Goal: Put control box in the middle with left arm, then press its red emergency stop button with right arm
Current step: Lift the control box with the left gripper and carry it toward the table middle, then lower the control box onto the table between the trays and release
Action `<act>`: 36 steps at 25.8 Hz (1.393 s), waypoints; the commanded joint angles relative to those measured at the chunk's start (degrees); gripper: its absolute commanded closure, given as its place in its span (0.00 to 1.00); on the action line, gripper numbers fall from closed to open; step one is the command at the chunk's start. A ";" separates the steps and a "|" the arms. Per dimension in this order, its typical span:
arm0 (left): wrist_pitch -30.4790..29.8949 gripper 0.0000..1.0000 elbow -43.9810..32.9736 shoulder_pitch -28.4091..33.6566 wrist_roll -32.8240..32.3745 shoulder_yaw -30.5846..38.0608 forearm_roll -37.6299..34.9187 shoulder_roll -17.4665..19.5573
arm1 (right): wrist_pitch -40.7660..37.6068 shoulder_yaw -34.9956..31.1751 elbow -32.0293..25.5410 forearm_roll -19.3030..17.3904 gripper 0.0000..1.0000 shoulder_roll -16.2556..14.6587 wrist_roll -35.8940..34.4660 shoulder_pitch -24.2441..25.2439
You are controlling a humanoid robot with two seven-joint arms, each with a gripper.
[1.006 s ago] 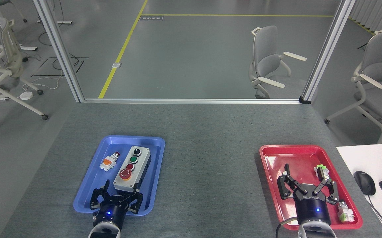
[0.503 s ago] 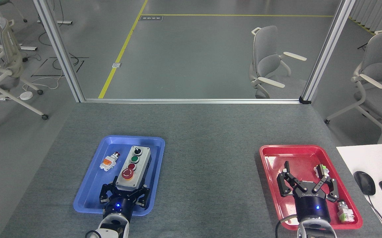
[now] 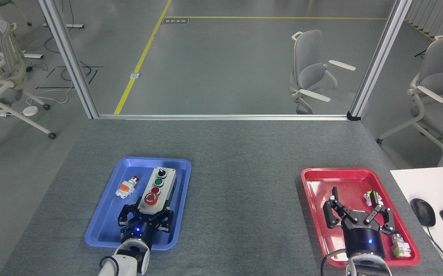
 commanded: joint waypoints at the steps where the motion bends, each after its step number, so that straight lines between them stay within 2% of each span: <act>1: -0.35 1.00 -1.80 0.13 0.32 0.08 0.13 0.11 | 0.01 -0.02 0.22 0.00 0.01 0.01 0.01 -0.01; 9: -1.67 1.00 -18.06 4.09 -0.12 0.60 2.95 1.42 | -0.08 0.24 0.22 0.00 0.01 -0.17 0.01 -0.19; 12: -2.29 1.00 -22.72 5.05 -0.39 0.08 3.21 0.63 | -0.08 0.24 0.22 0.00 0.01 -0.08 0.01 -0.72; 14: -2.38 1.00 -24.30 5.23 -0.47 -1.94 3.12 -1.39 | -0.17 0.24 0.22 0.00 0.01 -0.08 0.01 -0.89; 17: -2.29 1.00 -22.89 4.00 -0.47 -6.96 2.77 -5.34 | -0.08 0.06 0.22 0.00 0.01 -0.17 0.01 -0.89; 20: -1.41 1.00 -18.24 1.72 -0.65 -11.88 2.33 -9.39 | -0.08 0.06 0.22 0.00 0.01 -0.52 0.01 -0.89; 25: 3.16 1.00 -5.93 -4.17 -0.47 -22.51 3.83 -9.65 | -0.08 0.15 0.22 0.00 0.01 -1.13 0.01 -0.89; 28: 2.99 1.00 -3.82 -5.23 -0.56 -26.03 5.94 -9.65 | -0.08 0.15 0.22 0.00 0.01 -1.13 0.01 -0.98; 36: 2.72 1.00 1.80 -7.43 -0.65 -32.18 6.20 -9.74 | -0.61 0.15 0.22 0.00 0.01 -1.05 0.01 -1.59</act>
